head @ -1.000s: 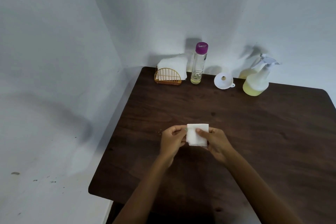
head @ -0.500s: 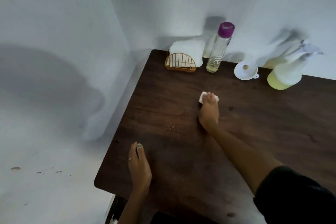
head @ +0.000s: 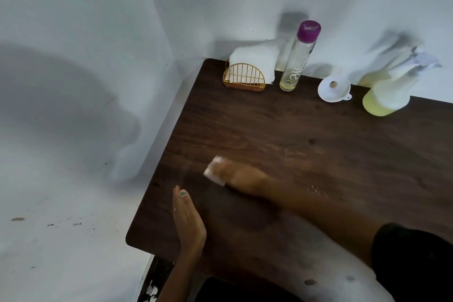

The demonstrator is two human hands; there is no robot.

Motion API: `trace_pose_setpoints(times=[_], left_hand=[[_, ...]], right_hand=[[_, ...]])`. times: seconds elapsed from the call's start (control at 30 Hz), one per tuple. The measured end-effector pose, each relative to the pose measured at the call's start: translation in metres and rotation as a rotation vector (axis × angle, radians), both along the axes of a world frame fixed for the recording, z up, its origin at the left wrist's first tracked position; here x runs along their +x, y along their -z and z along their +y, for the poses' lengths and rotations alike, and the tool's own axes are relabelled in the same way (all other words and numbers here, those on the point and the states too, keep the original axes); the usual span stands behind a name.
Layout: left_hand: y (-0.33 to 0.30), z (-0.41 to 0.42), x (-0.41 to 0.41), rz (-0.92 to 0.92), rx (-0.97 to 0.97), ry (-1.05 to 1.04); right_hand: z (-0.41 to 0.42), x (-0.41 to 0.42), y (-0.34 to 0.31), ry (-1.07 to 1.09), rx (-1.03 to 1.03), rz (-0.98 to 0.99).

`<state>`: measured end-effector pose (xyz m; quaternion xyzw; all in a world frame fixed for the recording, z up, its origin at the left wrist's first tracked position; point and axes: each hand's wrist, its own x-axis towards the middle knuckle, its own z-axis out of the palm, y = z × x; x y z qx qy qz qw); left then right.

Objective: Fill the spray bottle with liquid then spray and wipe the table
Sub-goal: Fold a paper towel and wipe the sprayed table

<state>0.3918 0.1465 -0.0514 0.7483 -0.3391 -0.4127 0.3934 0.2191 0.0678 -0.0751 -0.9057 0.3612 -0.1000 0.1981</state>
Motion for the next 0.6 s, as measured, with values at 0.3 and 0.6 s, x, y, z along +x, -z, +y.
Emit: trace_pose_setpoints(times=[0.3,0.6], left_hand=[[0.001,0.007,-0.002,0.004,0.004,0.028],[0.004,0.009,-0.010,-0.015,0.001,0.061]], right_hand=[[-0.037,-0.114,-0.005,0.922,0.127,0.258],[0.098,0.044,0.017,-0.036,0.021,0.194]])
